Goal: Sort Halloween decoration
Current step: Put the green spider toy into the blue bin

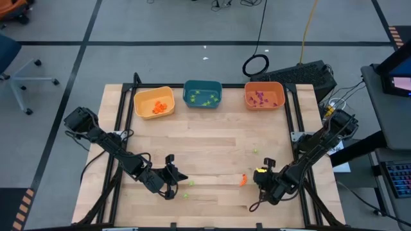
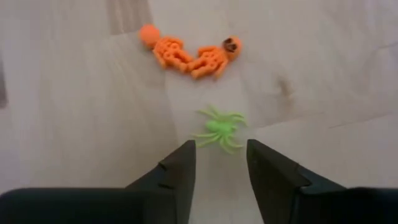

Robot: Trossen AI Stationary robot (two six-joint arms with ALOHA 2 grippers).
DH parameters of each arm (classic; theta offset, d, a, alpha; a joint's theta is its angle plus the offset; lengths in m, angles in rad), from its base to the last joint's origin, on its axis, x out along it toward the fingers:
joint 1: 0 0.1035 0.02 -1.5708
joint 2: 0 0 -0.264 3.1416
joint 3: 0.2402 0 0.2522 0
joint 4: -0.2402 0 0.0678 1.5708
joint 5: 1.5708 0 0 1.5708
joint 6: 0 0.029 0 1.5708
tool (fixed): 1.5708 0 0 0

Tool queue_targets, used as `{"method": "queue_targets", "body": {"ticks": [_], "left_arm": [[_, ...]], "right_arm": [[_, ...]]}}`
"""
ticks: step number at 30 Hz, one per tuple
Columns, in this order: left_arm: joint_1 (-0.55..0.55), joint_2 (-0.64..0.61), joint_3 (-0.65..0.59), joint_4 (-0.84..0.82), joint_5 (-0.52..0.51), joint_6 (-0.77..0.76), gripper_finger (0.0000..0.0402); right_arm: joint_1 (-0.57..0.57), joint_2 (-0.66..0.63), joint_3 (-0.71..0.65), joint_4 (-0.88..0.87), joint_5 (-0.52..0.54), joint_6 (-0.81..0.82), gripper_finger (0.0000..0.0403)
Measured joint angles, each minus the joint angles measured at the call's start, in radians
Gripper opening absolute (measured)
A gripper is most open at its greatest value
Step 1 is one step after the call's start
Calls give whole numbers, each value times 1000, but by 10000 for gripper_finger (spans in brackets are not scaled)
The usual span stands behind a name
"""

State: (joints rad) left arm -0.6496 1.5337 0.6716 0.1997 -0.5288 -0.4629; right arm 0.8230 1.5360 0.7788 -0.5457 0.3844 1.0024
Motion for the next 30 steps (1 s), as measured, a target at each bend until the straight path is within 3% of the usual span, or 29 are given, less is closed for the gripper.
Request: {"method": "queue_targets", "body": {"ticks": [20, 30], "left_arm": [[0, 0, 0, 0, 0, 0, 6], [0, 0, 0, 0, 0, 0, 6]], "right_arm": [[-22, 2, -2, 21, -2, -143, 130], [-37, 24, -3, 70, -1, -86, 131]]}}
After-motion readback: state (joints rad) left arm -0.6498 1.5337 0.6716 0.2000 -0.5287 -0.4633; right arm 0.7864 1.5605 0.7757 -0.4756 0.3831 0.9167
